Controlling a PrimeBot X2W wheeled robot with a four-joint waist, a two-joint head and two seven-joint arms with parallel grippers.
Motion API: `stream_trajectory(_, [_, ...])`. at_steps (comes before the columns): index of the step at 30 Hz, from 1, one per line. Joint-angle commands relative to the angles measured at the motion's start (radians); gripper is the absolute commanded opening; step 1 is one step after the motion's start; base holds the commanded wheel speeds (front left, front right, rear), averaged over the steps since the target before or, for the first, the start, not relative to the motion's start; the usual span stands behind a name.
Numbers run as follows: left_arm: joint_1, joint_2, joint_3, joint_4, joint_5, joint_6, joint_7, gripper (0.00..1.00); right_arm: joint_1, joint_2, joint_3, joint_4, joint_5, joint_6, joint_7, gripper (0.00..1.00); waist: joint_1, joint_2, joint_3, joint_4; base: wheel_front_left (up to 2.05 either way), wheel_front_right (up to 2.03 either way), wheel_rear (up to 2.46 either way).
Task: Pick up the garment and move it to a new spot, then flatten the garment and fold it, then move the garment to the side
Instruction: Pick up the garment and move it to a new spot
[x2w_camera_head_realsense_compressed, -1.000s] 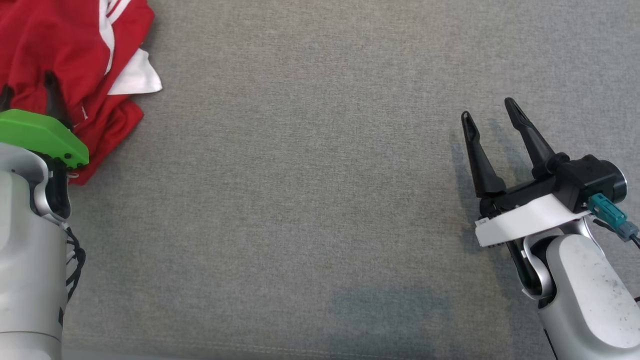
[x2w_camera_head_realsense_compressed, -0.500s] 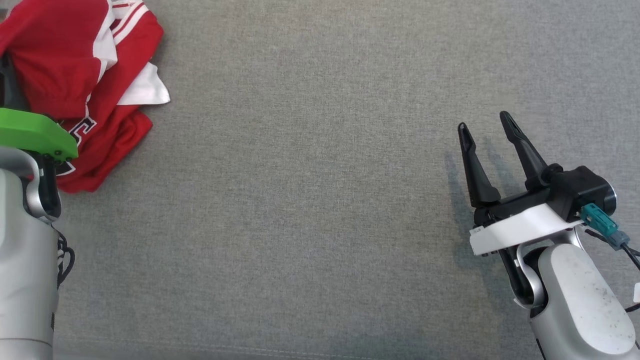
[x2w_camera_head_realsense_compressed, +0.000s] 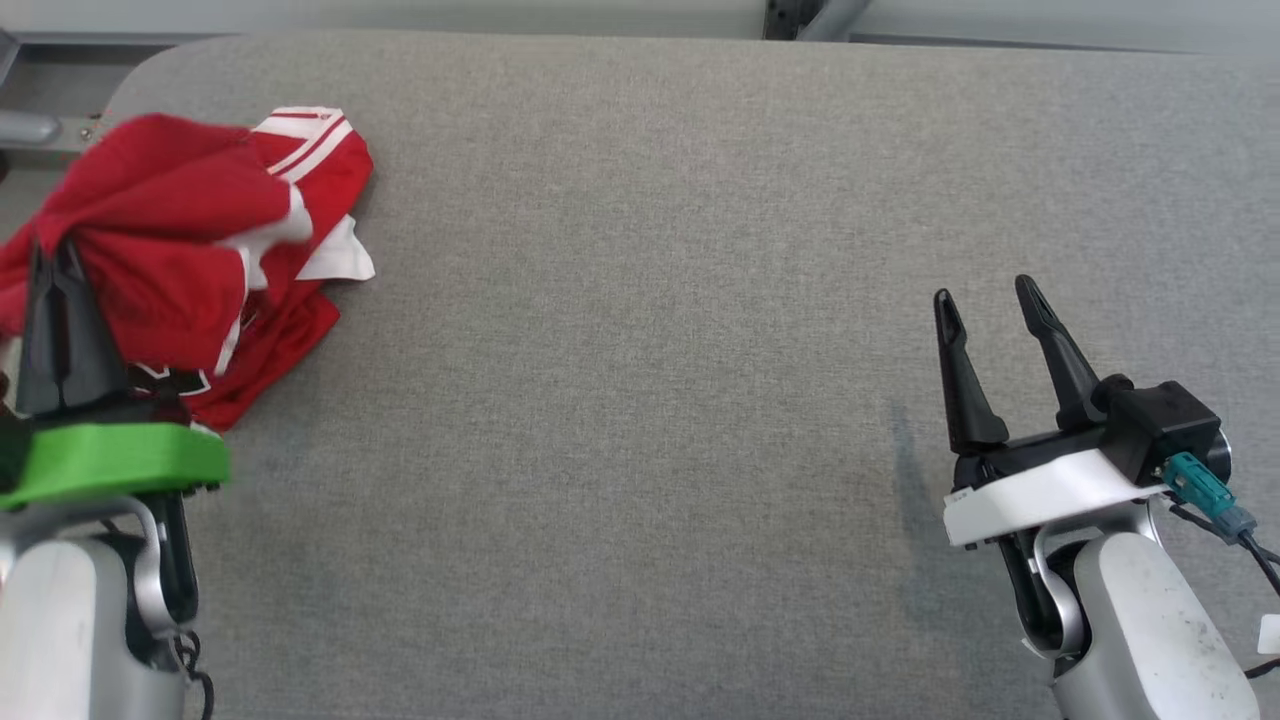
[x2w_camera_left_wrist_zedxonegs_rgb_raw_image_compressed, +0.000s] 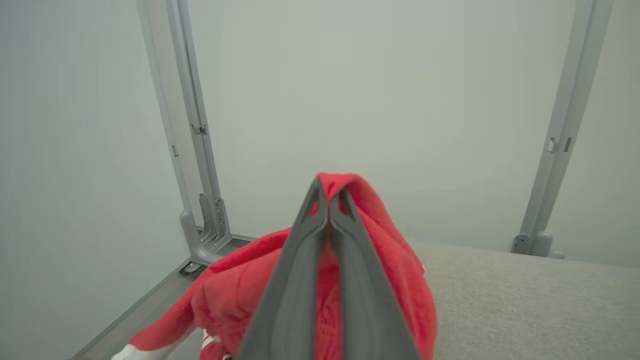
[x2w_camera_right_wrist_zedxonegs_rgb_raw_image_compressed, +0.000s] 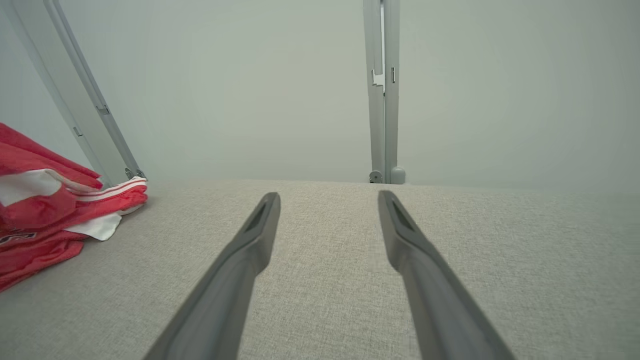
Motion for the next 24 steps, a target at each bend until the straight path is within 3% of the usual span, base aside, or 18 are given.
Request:
stream_trajectory(1, [0.042, -0.004, 0.000, -0.047, 0.009, 0.016, 0.010, 0.00, 0.019, 0.003, -0.008, -0.001, -0.005, 0.000, -0.006, 1.00, 0.0000, 0.0000, -0.038, -0.025, 0.00, 0.00, 0.00])
stream_trajectory(6, [0.189, -0.018, -0.029, -0.270, 0.043, 0.072, 0.070, 0.00, 0.043, 0.014, -0.029, -0.008, -0.006, 0.000, -0.009, 1.00, 0.0000, 0.0000, -0.064, -0.056, 0.00, 0.00, 0.00])
stream_trajectory(11, [0.244, -0.043, -0.109, -0.386, 0.066, 0.080, 0.125, 0.00, 0.053, 0.024, -0.039, -0.023, -0.007, 0.000, -0.010, 1.00, 0.0000, 0.0000, -0.062, -0.110, 0.00, 0.00, 0.00])
stream_trajectory(18, [0.191, -0.098, -0.235, -0.346, 0.076, 0.039, 0.158, 0.00, 0.038, 0.040, -0.035, -0.021, 0.007, 0.000, -0.012, 1.00, 0.0000, 0.0000, -0.027, -0.223, 0.00, 0.00, 0.00])
stream_trajectory(24, [0.103, -0.146, -0.311, -0.234, 0.077, 0.001, 0.167, 0.00, 0.010, 0.051, -0.018, -0.006, 0.024, 0.000, -0.016, 1.00, 0.0000, 0.0000, 0.027, -0.366, 0.00, 0.00, 0.00])
